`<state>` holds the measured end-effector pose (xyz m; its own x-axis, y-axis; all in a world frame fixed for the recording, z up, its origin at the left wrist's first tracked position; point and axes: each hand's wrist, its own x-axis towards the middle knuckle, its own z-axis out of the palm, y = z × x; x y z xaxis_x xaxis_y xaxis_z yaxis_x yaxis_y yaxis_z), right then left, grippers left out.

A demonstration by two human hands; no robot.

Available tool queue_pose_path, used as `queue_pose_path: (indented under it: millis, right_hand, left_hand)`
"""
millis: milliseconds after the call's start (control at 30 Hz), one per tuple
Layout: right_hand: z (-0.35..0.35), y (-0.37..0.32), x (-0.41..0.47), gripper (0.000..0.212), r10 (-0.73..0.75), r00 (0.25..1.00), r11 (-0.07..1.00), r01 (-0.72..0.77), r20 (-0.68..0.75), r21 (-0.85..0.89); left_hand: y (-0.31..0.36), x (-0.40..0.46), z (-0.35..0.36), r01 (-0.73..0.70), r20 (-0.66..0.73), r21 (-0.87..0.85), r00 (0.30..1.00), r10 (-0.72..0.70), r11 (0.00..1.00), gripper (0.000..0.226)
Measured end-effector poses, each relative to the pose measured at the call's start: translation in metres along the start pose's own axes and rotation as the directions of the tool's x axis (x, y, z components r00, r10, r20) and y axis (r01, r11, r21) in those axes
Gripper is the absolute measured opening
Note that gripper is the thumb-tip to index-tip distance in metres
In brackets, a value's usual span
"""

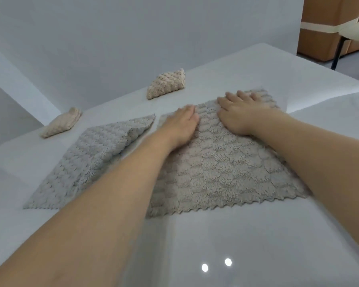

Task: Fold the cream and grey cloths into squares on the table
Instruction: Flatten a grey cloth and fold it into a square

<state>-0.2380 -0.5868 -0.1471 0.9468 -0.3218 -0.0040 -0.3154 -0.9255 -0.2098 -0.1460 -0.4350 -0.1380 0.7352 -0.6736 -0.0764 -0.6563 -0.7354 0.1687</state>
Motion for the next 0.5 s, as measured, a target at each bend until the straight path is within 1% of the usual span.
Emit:
queue_pose_path:
  millis: [67,167,333,433,500]
  right_hand:
    - [0.007,0.003,0.003,0.058,0.015,1.0,1.0,-0.015,0.016,-0.008]
    - [0.009,0.005,0.007,0.058,0.038,0.999,0.999,-0.038,0.003,-0.015]
    - [0.007,0.016,0.006,0.057,0.027,1.0,0.999,-0.027,0.001,-0.035]
    - [0.001,0.041,-0.001,0.057,0.118,0.993,0.992,-0.117,0.021,-0.039]
    - [-0.009,0.045,-0.006,0.06,0.183,0.983,0.979,-0.179,0.028,-0.101]
  left_hand:
    - [-0.01,0.005,0.013,0.019,0.017,0.037,1.0,-0.02,0.999,0.058]
    - [-0.012,0.006,0.018,0.021,-0.012,0.03,1.0,-0.02,0.999,0.058]
    - [-0.025,0.006,0.016,0.024,-0.004,0.042,1.0,-0.023,0.999,0.06]
    - [-0.041,-0.001,0.012,0.095,0.009,0.073,0.995,-0.095,0.993,0.061]
    - [-0.045,-0.006,0.006,0.159,0.007,0.111,0.987,-0.161,0.981,0.062]
